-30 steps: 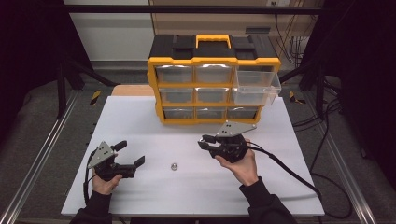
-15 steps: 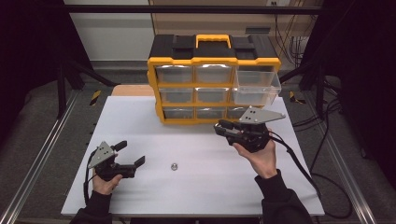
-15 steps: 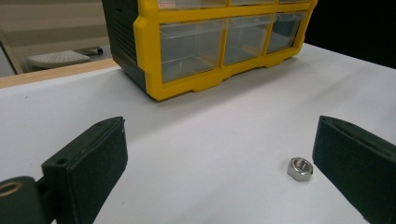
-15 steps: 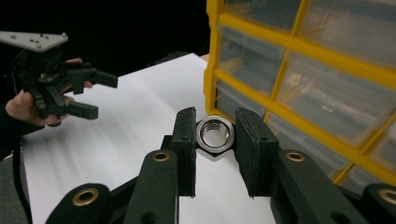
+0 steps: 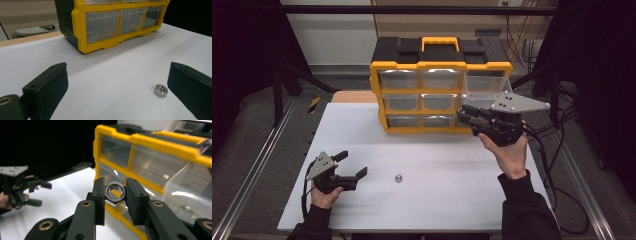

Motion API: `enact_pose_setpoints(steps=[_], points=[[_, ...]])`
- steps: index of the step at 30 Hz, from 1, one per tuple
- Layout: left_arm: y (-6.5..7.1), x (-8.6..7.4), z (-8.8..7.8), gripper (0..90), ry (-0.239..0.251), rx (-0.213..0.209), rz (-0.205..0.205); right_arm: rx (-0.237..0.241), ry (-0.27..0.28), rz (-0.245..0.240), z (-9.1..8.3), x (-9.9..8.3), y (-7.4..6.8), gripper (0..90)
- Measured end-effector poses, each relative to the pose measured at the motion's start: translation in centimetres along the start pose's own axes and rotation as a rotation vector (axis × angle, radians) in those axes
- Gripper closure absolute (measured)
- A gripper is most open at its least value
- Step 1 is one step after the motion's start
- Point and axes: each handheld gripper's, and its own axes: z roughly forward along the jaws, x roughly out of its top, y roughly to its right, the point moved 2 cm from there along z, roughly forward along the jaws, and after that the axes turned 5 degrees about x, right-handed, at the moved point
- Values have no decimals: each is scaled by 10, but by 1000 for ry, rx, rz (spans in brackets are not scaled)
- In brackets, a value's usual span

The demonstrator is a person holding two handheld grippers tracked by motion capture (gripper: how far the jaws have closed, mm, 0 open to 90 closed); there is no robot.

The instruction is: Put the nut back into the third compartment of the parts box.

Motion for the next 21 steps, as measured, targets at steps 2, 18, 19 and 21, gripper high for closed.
enact_pose_setpoints(steps=[2,18,19,21], points=[[0,0,0,31,1,0,0,-13,7,0,-3,7,3,702],[0,0,0,31,6,0,-6,-134,-13,17,-1,41,35,703],[-1,0,0,31,6,0,-7,-140,-17,19,-1,42,37,702],[-1,0,-1,31,5,0,-7,-158,-23,30,1,44,44,703]])
